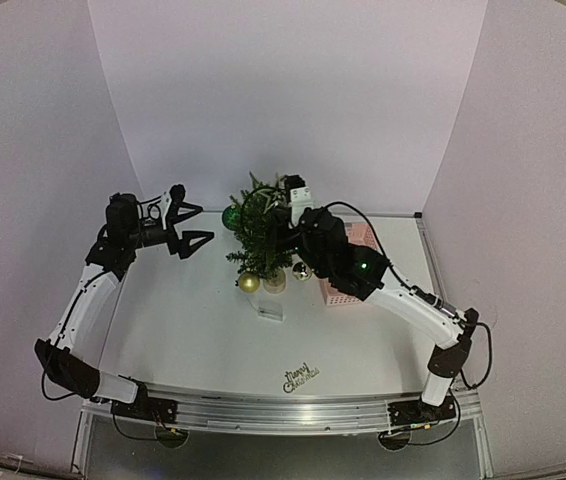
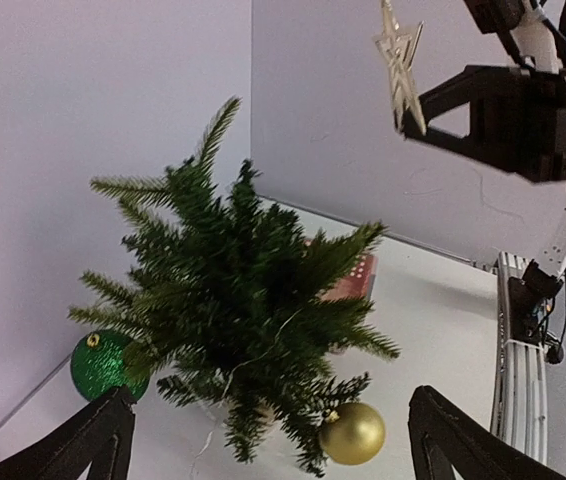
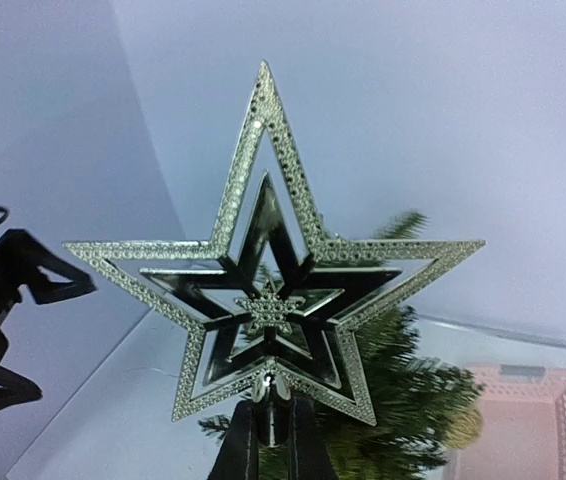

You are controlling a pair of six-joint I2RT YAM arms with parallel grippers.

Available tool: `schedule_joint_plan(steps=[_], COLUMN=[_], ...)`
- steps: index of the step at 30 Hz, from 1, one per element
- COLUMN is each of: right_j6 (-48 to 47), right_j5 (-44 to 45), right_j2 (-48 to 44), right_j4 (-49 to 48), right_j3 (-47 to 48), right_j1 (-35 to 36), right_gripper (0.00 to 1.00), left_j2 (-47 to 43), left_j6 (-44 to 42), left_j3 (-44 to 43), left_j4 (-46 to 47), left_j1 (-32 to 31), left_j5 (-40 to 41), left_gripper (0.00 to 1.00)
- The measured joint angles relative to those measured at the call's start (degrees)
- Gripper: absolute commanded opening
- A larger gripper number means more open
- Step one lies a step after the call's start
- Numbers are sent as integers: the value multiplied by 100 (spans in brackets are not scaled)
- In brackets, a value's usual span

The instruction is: Decorate the small christmas tree

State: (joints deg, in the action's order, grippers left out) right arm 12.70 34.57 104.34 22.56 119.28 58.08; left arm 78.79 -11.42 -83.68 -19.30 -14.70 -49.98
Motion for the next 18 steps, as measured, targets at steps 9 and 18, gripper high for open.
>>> schedule_joint_plan(steps=[9, 18], right_j6=[-903, -972], right_j5=[53, 309], right_j2=[985, 1256], right_j4=[-762, -945], right_j3=[702, 899], right_j1=[721, 963], right_gripper=[0, 0], left_j2=[-123, -50], left_j6=[500, 1466], left_j3=[-162, -70], left_j4=[376, 1674], left_j1=[-796, -905], left_j5=[-8, 8], left_gripper=[97, 44])
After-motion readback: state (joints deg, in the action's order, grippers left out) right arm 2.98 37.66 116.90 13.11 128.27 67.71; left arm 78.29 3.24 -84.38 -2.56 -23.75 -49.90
